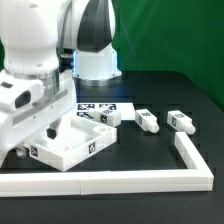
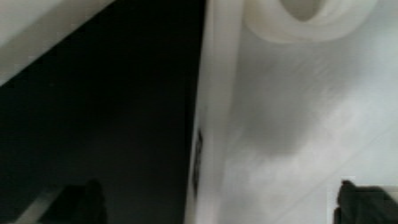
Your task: Assemble one leg
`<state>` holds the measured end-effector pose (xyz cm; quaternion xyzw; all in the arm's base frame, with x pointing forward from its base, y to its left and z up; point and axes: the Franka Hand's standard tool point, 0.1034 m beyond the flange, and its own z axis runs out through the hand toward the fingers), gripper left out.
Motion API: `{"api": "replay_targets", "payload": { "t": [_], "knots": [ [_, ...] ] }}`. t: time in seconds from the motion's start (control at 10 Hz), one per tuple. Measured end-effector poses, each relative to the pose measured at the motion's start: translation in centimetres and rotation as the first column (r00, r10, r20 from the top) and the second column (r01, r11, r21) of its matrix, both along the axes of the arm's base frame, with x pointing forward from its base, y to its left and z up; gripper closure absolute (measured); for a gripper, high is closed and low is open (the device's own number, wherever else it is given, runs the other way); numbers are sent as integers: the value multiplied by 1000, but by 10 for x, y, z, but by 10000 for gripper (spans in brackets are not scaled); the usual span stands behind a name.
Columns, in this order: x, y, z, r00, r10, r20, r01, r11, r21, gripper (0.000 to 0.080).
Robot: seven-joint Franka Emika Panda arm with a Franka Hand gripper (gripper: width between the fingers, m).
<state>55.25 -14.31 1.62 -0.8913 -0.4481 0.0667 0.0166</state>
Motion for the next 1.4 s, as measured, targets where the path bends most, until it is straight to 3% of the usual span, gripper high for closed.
{"api": "replay_targets", "payload": {
  "t": [0.2, 0.3, 0.4, 0.6, 0.9, 1.1, 1.2, 1.4],
  "knots": [
    [1, 0, 1, 1000, 0, 2, 0, 1000, 0, 159],
    [0, 0, 0, 1000, 0, 1, 0, 1000, 0, 335],
    [0, 0, 0, 1000, 0, 1, 0, 1000, 0, 335],
    [0, 0, 0, 1000, 0, 1, 0, 1000, 0, 723],
    [3, 1, 0, 999, -41, 13, 41, 999, -7, 745],
    [8, 6, 2, 979, -202, 33, 202, 979, -25, 745],
    [9, 13, 3, 940, -341, 31, 342, 939, -33, 745],
    [13, 42, 6, 854, -520, -10, 518, 853, -58, 745]
  ]
}}
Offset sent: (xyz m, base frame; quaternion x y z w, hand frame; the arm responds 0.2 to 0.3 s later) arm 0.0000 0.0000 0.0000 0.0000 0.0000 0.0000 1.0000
